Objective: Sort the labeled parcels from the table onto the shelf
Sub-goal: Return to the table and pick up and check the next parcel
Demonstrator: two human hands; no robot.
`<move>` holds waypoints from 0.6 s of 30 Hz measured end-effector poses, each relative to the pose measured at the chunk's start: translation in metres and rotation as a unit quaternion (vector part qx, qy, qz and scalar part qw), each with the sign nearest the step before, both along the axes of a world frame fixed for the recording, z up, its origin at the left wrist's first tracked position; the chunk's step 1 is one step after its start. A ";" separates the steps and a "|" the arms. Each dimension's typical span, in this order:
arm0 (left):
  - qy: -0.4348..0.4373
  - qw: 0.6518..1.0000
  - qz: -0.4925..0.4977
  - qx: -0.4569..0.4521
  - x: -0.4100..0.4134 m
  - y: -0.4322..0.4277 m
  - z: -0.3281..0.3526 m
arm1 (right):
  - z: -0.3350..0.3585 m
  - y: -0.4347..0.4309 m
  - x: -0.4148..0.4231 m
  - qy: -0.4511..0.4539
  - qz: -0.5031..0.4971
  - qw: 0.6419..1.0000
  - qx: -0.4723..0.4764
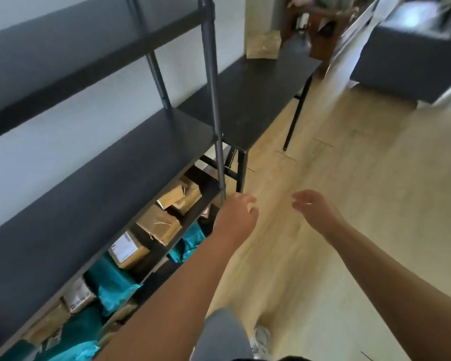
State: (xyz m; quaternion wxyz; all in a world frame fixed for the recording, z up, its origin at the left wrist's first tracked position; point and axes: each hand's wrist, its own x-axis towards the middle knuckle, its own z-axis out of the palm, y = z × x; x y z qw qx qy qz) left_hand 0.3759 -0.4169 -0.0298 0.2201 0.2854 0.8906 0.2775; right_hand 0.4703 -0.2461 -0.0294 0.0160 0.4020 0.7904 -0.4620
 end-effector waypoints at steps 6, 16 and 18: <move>0.018 0.999 -0.013 -0.028 -0.055 0.098 -0.007 | 0.002 0.088 -0.037 -0.008 -0.007 1.000 0.022; 0.004 0.999 -0.050 -0.014 -0.207 0.264 0.005 | 0.027 0.233 -0.176 -0.007 -0.023 0.998 0.050; -0.005 0.999 -0.049 -0.003 -0.234 0.295 0.009 | 0.031 0.261 -0.196 -0.006 -0.036 0.998 0.055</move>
